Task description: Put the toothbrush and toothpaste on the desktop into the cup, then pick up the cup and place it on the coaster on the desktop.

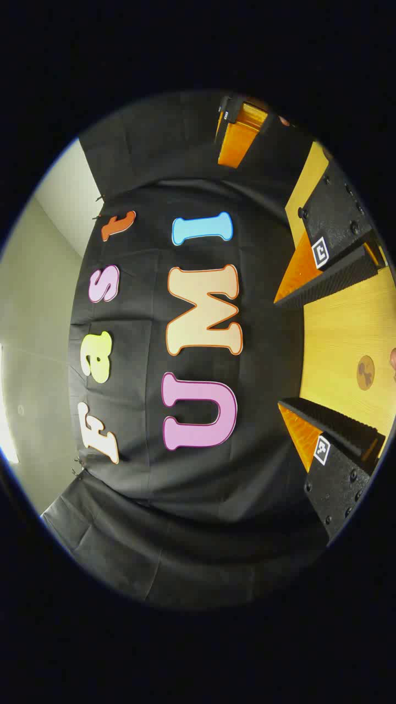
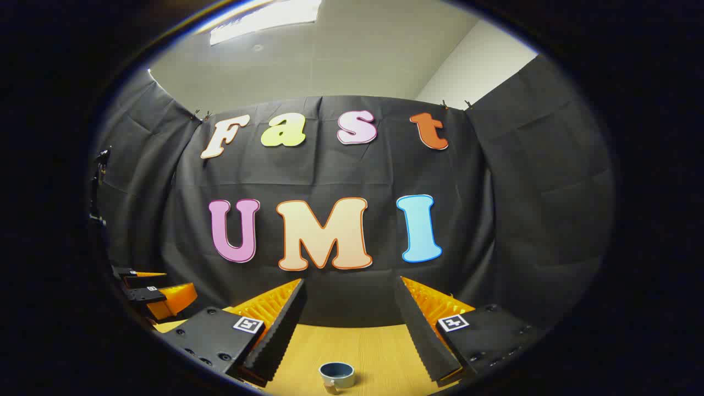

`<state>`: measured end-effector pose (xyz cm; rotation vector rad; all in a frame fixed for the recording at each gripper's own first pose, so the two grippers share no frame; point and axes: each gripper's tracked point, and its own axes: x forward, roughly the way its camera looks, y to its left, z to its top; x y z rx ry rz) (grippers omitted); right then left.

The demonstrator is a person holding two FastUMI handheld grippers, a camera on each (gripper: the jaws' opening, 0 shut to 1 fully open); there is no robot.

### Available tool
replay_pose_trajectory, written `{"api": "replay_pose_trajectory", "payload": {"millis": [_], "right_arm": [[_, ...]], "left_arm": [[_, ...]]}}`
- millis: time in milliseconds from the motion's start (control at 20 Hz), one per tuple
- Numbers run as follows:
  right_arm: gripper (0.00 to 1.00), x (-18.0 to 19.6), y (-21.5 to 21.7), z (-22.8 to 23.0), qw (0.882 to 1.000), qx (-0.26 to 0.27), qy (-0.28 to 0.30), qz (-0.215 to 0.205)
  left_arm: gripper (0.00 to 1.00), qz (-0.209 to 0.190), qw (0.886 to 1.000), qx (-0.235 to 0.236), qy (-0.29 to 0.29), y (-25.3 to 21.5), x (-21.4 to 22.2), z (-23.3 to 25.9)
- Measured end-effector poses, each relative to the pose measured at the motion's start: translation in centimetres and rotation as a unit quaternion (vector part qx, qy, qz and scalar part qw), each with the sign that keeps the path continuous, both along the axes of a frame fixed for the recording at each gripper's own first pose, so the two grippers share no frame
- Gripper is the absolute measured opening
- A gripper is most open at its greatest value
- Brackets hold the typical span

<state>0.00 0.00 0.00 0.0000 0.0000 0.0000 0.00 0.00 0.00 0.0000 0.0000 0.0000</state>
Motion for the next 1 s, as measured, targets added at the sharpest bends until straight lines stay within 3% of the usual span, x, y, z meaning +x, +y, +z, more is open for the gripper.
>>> {"api": "replay_pose_trajectory", "payload": {"millis": [700,1000], "right_arm": [[0.99,-0.9,2.9,-2.5,0.998,-0.011,0.046,0.033],[0.99,-0.9,3.3,-5.9,0.995,-0.020,0.093,0.039]], "left_arm": [[0.93,0.003,1.000,0.008,-0.011,1.8,-1.3,0.2],[0.93,0.009,1.000,0.013,-0.015,2.6,-1.7,0.4]]}}
